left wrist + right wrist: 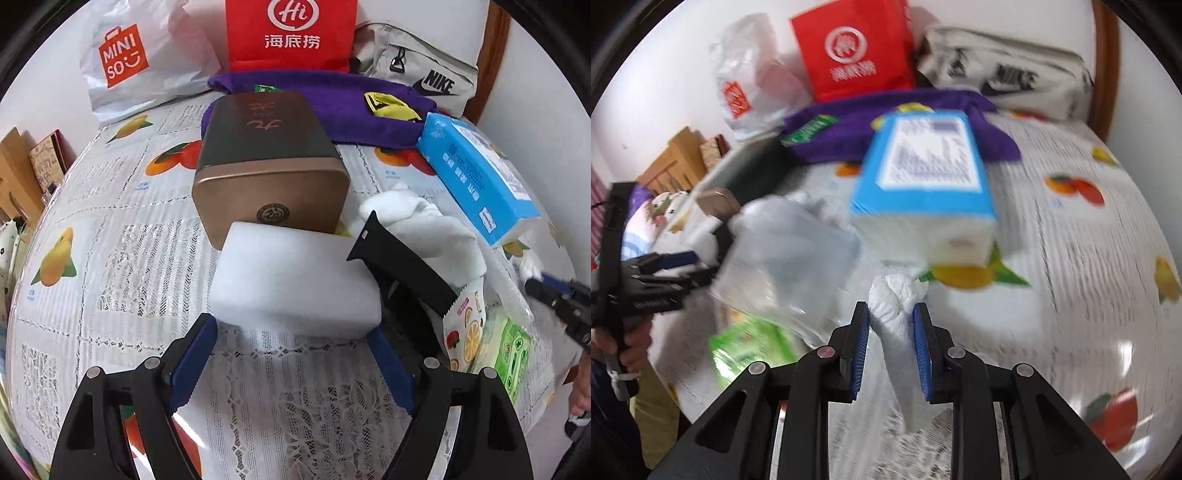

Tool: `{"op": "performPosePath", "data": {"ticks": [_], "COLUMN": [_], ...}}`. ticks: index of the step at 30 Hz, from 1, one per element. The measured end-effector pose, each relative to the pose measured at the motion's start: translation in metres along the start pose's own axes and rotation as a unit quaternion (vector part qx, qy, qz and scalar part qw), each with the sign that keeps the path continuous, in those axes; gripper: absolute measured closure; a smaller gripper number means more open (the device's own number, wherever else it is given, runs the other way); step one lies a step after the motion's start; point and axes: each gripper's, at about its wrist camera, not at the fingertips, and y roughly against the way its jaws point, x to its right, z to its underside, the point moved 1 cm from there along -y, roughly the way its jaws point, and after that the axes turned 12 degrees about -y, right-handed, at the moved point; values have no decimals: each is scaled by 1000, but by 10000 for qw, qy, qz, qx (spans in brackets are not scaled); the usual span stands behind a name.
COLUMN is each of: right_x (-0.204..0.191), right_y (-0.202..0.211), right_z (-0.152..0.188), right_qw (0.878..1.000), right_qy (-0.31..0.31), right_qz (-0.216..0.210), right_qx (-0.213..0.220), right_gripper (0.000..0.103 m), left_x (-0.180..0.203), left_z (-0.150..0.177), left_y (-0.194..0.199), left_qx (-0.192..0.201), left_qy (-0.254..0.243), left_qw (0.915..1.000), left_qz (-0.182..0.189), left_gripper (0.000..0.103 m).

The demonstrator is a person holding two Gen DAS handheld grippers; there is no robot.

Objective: Organize soft objects
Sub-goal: 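Grasp the white sponge block with the left tool, then carry the sponge with the left tool while the right tool carries the tissue to the towel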

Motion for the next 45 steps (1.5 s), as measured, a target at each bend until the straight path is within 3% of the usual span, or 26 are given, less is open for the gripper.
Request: {"op": "performPosePath", "data": {"ticks": [9, 18, 32, 45], "right_x": [8, 10, -13, -22], "right_y": [-9, -5, 35, 63], "right_z": [7, 8, -1, -31], "right_qw": [10000, 9998, 9992, 9979], "right_qy": [-50, -183, 29, 103], "right_qz": [-11, -76, -119, -124], "right_qx": [14, 72, 374, 633], "right_gripper": [79, 79, 79, 79], "left_x": [-4, -13, -34, -32], "left_z": [-6, 0, 10, -19], "left_y": [-6, 7, 51, 77], "left_qx": [127, 267, 540, 858], "left_qy": [22, 146, 472, 540], "left_qw": [9997, 9993, 9968, 9947], "left_qz": [-217, -207, -355, -196], "left_gripper": [19, 24, 24, 24]}}
